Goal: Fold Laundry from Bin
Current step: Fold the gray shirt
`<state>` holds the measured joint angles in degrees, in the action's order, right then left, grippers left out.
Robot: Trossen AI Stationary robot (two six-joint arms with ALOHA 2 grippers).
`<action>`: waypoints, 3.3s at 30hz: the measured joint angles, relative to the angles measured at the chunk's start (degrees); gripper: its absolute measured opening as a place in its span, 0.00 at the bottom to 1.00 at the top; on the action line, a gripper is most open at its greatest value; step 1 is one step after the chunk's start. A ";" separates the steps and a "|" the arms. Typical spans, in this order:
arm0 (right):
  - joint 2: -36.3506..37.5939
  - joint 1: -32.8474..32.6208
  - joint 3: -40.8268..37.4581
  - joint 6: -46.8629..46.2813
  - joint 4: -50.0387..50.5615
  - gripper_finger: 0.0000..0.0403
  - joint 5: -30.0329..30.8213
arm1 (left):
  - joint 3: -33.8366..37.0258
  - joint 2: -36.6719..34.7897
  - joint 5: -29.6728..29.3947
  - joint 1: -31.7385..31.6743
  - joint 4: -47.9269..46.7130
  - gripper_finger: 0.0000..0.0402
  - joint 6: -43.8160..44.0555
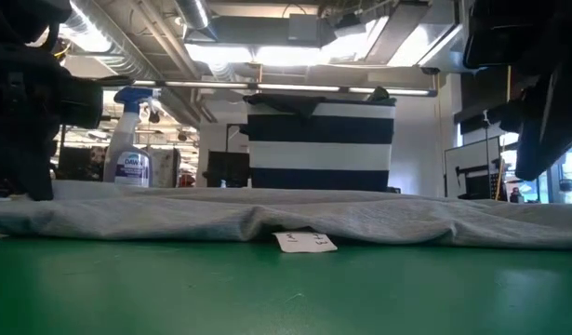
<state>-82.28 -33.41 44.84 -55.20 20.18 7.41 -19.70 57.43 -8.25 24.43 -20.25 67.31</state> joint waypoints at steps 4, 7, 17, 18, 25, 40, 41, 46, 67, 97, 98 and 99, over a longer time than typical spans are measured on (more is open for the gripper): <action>0.00 -0.02 0.00 -0.05 -1.17 0.56 -2.08 | 0.00 -0.43 0.37 -0.02 -0.15 0.02 -0.06; 0.00 -1.15 0.00 -0.04 -1.85 0.56 -2.71 | 0.00 -1.93 1.63 -0.02 -0.20 0.01 -0.07; -3.75 -8.00 0.04 0.13 -3.74 0.56 4.82 | 0.00 -9.14 -3.76 0.00 -1.79 0.01 -0.02; -4.54 -8.23 0.04 0.20 -3.55 0.56 5.36 | 0.00 -9.73 -4.46 -0.01 -2.34 0.01 -0.02; -7.04 -7.46 0.02 2.71 -3.63 0.56 10.14 | -1.10 -13.81 -4.11 -0.02 -8.90 0.01 -0.37; -6.64 -2.83 0.04 7.76 -0.41 0.56 15.94 | -5.55 -14.31 -9.77 -0.02 -30.44 0.01 -7.60; -6.64 -2.91 0.04 7.74 -0.37 0.56 16.21 | -5.55 -14.34 -9.45 -0.04 -30.77 0.02 -7.70; -6.58 -2.00 0.04 7.67 -0.59 0.56 16.52 | -5.55 -14.34 -7.58 -0.02 -31.66 0.16 -7.82; 8.07 1.18 0.04 0.47 13.72 0.56 3.51 | -16.43 -5.94 -9.17 -12.32 -1.92 0.35 -45.76; 16.03 1.18 -26.39 -41.38 -15.11 0.71 6.67 | -40.95 52.82 9.88 -17.24 24.68 0.26 -50.00; 16.03 1.11 -26.69 -42.13 -15.40 0.71 7.14 | -41.55 54.12 9.66 -17.34 24.63 0.26 -51.23; 16.05 1.11 -26.95 -42.39 -15.65 0.71 7.26 | -42.03 55.21 9.31 -17.52 24.63 0.26 -52.55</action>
<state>-66.23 -32.29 17.89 -97.59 4.53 14.67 -61.73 112.64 1.06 6.91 4.38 14.76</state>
